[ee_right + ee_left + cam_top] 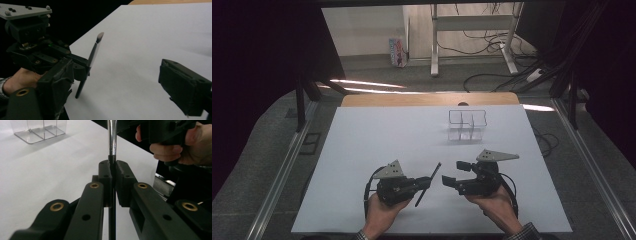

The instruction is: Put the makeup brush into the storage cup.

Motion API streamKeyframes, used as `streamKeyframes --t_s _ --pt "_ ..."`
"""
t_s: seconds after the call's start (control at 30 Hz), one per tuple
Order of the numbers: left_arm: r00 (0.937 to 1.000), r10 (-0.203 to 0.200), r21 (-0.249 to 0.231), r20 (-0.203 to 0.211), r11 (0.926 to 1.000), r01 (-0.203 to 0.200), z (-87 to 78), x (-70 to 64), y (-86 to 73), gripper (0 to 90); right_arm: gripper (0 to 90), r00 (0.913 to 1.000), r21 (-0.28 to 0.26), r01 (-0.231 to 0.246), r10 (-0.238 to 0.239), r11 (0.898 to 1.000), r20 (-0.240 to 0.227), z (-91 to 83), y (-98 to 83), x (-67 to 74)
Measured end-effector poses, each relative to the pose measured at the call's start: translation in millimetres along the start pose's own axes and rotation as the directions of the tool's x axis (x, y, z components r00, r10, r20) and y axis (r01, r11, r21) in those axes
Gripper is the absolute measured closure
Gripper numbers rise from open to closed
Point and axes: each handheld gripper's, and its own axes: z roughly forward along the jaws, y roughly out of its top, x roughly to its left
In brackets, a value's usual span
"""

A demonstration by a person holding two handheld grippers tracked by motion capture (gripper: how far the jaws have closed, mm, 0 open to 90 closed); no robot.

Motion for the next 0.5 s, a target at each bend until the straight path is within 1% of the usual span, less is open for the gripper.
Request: streamKeyframes --t_s 0.03,0.1,0.13,0.23,0.3,0.37,0.4,0.5 --pt "1.0 0.0 0.0 0.0 1.0 0.0 0.0 0.0 0.0 83.9 15.8 1.0 0.0 0.0 0.0 1.0 0.0 0.0 0.0 0.0" --pt "1.0 -0.007 -0.005 0.006 1.0 0.007 0.5 0.9 -0.4 83.9 18.7 0.9998 0.002 -0.007 0.007 1.0 -0.016 3.5 2.2 -0.8" --pt "0.9998 -0.015 -0.01 0.009 0.9998 0.015 0.8 1.5 -0.7 83.9 22.5 0.9991 -0.002 -0.025 0.025 1.0 -0.035 7.1 4.2 -1.3" --pt "0.9998 -0.017 -0.018 0.01 0.9997 0.018 0.2 1.8 -0.2 83.9 30.8 0.9963 -0.004 -0.048 0.047 0.999 -0.072 12.1 6.3 -2.1" --pt "0.9998 -0.017 -0.02 0.01 0.9997 0.017 0.1 1.7 0.0 83.9 37.5 0.9917 -0.005 -0.07 0.069 0.998 -0.109 15.0 7.3 -3.1" --pt "0.9997 -0.018 -0.028 0.016 0.9994 0.019 0.1 1.5 0.3 83.9 42.5 0.9829 0.001 -0.099 0.098 0.995 -0.155 18.5 8.2 -5.2" --pt "0.9997 -0.017 -0.028 0.017 0.9995 0.017 0.0 1.4 0.5 83.9 44.8 0.9796 0.003 -0.112 0.11 0.994 -0.168 20.2 8.5 -5.8" --pt "0.9998 -0.012 -0.031 0.014 0.9994 0.013 -0.4 1.1 0.9 83.9 52.0 0.9736 0.006 -0.128 0.126 0.992 -0.19 24.6 8.8 -7.3"
